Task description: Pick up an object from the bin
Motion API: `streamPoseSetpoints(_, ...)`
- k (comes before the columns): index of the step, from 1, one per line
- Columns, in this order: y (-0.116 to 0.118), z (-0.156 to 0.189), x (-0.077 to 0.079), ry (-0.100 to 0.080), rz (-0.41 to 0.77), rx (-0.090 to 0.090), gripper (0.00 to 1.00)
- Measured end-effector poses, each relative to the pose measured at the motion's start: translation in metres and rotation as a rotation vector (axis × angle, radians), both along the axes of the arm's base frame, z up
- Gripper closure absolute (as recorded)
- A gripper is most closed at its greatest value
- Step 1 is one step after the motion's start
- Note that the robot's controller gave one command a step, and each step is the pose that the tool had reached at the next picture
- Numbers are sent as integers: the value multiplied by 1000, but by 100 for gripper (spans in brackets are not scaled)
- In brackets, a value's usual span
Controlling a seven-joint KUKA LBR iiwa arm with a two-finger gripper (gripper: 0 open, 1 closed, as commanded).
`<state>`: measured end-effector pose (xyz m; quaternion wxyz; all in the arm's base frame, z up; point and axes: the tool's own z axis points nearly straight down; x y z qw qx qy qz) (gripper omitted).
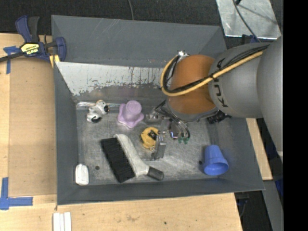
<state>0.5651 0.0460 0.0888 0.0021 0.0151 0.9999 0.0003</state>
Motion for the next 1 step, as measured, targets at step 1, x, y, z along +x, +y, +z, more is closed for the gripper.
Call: streamPoseSetpoints(1, 0, -13, 6, -13, 86, -1, 100)
